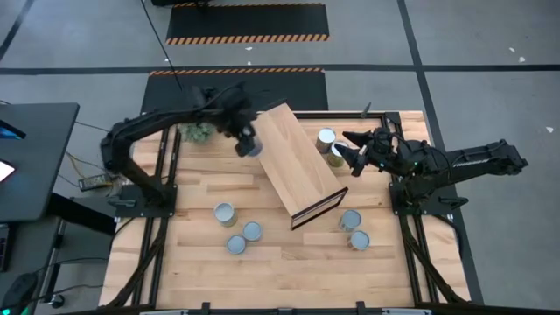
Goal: Pick and place cans onto a shelf
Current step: Put the large canned peas on the shelf
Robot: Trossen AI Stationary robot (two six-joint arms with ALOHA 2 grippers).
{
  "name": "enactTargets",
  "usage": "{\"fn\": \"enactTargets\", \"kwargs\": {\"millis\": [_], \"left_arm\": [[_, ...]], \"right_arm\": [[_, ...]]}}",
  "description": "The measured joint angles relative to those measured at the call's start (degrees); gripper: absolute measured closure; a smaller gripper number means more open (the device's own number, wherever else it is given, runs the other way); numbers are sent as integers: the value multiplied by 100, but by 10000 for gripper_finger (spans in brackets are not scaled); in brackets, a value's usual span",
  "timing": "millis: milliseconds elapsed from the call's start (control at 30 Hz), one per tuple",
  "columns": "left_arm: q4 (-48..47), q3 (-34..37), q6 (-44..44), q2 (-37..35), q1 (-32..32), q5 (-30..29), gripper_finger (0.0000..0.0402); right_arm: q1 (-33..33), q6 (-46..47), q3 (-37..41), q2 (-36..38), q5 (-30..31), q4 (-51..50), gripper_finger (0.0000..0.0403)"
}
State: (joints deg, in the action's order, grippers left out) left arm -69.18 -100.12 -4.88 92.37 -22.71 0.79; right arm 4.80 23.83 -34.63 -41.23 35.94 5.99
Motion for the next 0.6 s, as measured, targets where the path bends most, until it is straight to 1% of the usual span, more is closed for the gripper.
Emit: {"fn": "enactTargets", "kwargs": {"millis": [167,333,433,533,600], "left_arm": [[40,-1229,1074,996,-134,24,95],[28,-2132,2403,1954,-322,357,89],[7,-2414,3031,2302,-352,444,87],[0,-2443,3608,2460,-349,435,86],[9,-2441,3821,2535,-333,391,85]], "right_arm": [[-8,-8,0,0,-2,86,69],[-7,-39,0,-2,-11,84,69],[-7,-42,0,-2,-9,84,69],[-7,-42,0,0,-9,82,69],[-7,-42,0,0,5,82,69]]}}
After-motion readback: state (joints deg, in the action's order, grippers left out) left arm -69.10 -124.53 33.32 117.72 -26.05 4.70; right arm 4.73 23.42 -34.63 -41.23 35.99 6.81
